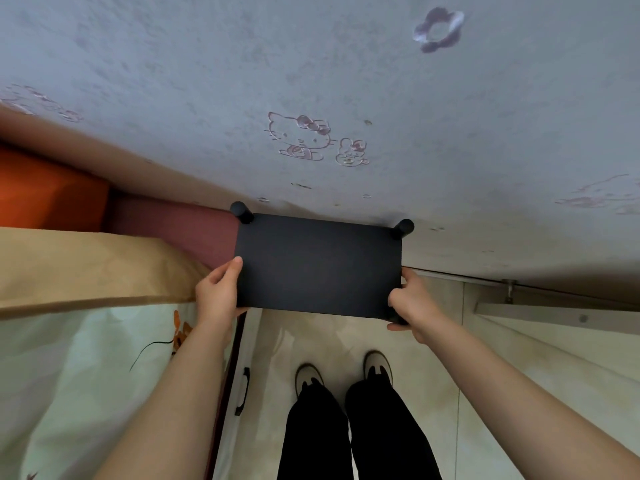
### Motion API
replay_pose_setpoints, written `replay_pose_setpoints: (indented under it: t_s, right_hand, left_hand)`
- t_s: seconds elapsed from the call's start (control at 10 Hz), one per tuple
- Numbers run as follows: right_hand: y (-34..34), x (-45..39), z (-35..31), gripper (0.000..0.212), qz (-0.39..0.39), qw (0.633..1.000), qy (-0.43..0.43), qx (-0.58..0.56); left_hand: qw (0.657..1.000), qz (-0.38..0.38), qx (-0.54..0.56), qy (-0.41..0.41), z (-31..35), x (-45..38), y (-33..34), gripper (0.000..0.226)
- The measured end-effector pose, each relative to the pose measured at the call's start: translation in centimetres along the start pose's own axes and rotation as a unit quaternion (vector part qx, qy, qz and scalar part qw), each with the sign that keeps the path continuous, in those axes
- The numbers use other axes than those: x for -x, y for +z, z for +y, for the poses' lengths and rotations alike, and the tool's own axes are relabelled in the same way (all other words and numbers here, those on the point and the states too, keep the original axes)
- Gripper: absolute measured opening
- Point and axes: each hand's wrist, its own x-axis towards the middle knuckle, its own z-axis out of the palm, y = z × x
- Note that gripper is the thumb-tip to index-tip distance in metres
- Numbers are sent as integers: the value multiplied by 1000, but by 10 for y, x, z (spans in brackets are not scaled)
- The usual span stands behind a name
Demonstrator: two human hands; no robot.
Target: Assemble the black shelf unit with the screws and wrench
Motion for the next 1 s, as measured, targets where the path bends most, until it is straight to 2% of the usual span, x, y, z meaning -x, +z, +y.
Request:
replay_pose_setpoints:
  t_s: [0.1,0.3,0.5,0.6,0.7,0.9,1.0]
  right_hand:
    - [0,-3,1,60,-4,1000,2,0]
    - [-1,-4,3,52,-9,1000,1,6]
    - [-4,1,8,42,-23,999,-5,30]
    - [-7,10,14,43,-18,1000,-10,11]
    - [-11,21,22,51,-2,1000,-16,-10]
    - [-38,55,32,45,3,997,-80,-4]
    - [-53,64,39,41,5,995,-99,18]
  left_hand:
    - [998,35,50,-10,-4,4,0,4]
    - [994,42,99,11,-18,15,-3,36]
    - [996,40,77,27,-30,23,-7,60]
    - [994,55,88,18,-32,29,-5,68]
    - [986,73,147,-24,-32,39,0,68]
    - [986,77,139,-48,-26,85,7,56]
    - [987,67,133,-59,-32,111,12,58]
